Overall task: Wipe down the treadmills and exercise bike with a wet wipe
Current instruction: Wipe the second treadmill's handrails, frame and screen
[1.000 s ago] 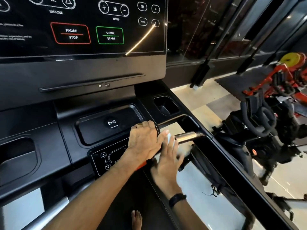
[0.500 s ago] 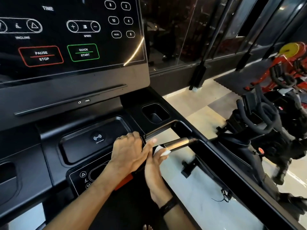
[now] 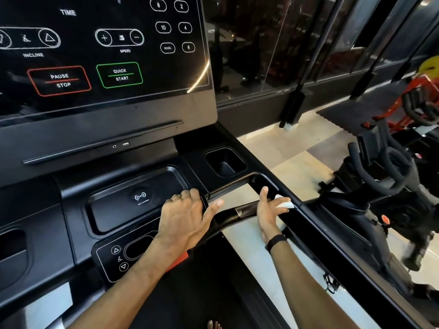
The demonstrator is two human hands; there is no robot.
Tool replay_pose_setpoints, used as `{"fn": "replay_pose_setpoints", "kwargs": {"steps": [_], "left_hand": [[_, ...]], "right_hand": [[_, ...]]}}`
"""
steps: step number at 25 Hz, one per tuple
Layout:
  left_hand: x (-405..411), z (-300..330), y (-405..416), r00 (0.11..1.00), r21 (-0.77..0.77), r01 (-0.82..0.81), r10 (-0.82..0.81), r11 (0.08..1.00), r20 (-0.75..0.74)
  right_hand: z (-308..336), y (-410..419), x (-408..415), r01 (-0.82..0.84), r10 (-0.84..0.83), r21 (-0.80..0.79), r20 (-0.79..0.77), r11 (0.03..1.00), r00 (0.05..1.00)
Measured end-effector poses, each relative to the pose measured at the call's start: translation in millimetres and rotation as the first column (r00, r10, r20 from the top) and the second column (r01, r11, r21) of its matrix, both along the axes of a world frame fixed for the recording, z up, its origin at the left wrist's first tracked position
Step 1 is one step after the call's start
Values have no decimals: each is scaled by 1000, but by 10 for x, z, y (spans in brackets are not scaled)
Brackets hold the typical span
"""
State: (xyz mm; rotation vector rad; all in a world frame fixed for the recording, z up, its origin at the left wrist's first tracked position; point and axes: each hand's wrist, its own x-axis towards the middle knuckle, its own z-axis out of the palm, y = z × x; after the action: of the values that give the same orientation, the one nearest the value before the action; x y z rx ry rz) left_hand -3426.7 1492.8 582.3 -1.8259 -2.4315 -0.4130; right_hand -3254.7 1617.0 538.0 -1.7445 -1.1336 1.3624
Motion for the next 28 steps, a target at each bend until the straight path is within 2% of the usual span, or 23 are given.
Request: {"fn": "replay_pose_setpoints", "kwargs": {"steps": [3,5,7,8,11,13,16,17,19,20,21,23,24,26,27,28], "left_hand": [[3,-2,-3,1000,23,1,-1,1000,5],[4,2,-11,1000,27,-7,6,1000,5],[-7,10,-24,1000,18,-4,4,1000,1],[-13,10,-31,1000,16,1,-1,1000,4],[-20,19,-44,1000,6,10,-10,1000,23],[-21,49,-55,999,10,11,-12,1000,35],[-33,60,-71,999,57,-2,-1,998,54],[-38,63,-73,998,62,-9,6,998,60],[-29,66,-62,997,59,-20,16,998,69],[-22,65,-49,997,59,-23,19,998,71],[-17,61,-38,997,61,-26,22,998,72],[-26,49,-27,996,62,-26,21,998,82],[-30,47,-26,996,63,-25,20,998,89],[-45,49,-44,994,70,-28,20,997,107],[-52,54,-54,993,69,-30,22,997,113],[-56,60,-63,992,62,-30,23,998,121]], "right_hand": [[-80,-396,-189,-172,144,142,187,975,972],[-146,-894,-348,-382,299,260,307,887,904],[-207,-1228,-426,-519,374,295,430,802,822],[-228,-1213,-407,-539,372,281,476,794,797],[-208,-627,-158,-454,262,186,605,871,752],[-113,-99,119,-470,218,141,747,871,628],[33,373,382,-640,382,-91,863,763,331],[46,409,392,-662,394,-124,876,739,277],[91,287,287,-706,369,-89,894,702,254],[120,142,183,-750,386,-52,879,660,279],[145,-53,48,-807,412,-6,862,591,295],[119,-450,-231,-924,417,64,879,378,232],[113,-576,-319,-947,420,84,882,311,216],[116,-541,-298,-947,511,115,819,301,262],[107,-408,-177,-937,536,90,800,336,269],[98,-246,-28,-903,540,55,785,426,303]]}}
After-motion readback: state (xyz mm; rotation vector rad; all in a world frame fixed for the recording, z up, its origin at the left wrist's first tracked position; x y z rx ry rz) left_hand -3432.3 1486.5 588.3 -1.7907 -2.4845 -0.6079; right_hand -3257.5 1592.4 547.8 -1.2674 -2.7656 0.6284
